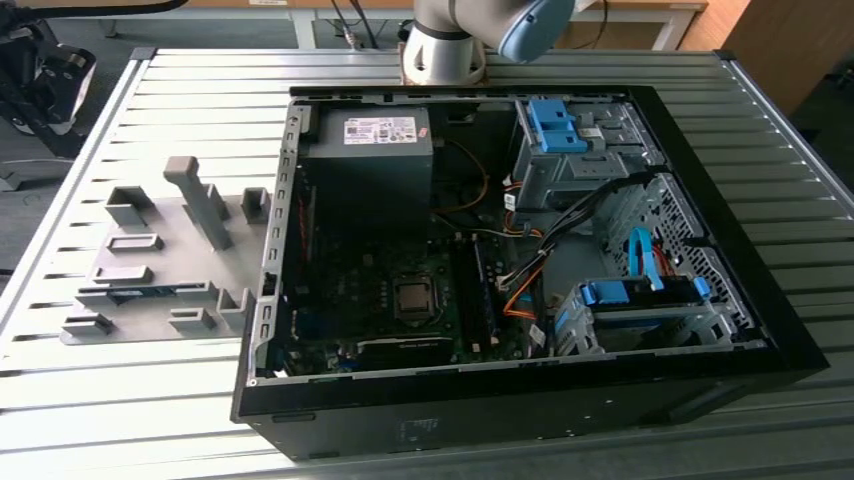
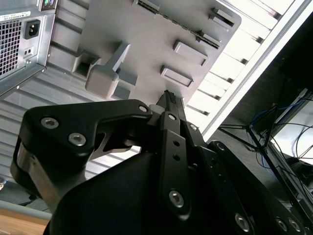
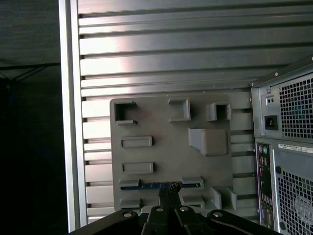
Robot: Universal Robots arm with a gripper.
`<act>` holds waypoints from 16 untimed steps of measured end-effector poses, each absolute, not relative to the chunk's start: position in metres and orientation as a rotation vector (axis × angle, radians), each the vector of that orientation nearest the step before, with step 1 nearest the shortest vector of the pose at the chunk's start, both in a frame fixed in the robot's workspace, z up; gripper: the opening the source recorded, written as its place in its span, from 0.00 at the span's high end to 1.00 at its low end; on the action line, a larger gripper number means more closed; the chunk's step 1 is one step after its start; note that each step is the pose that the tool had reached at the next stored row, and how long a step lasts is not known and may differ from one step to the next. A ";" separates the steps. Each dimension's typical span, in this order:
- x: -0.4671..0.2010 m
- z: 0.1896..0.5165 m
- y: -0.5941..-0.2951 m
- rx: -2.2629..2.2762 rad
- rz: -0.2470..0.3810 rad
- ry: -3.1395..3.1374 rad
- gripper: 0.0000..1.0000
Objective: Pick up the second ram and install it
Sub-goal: 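Pick up the second ram and move it above second insertion slot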
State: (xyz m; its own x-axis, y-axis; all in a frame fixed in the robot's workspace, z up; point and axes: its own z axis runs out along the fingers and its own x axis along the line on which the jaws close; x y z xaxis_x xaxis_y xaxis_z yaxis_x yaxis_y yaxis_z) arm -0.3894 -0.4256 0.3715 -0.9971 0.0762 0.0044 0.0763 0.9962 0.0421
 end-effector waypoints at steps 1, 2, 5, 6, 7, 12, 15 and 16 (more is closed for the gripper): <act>-0.389 0.372 -0.426 -0.120 -0.066 -3.136 0.89; -0.389 0.372 -0.426 -0.120 -0.066 -3.136 0.89; -0.389 0.371 -0.426 -0.120 -0.066 -3.136 0.89; -0.389 0.372 -0.426 -0.120 -0.066 -3.136 0.89; -0.389 0.372 -0.426 -0.120 -0.066 -3.136 0.89; -0.390 0.372 -0.426 -0.102 -0.066 -3.136 0.89; -0.390 0.371 -0.426 -0.030 -0.066 -3.137 0.89; -0.390 0.371 -0.426 -0.001 -0.066 -3.137 0.89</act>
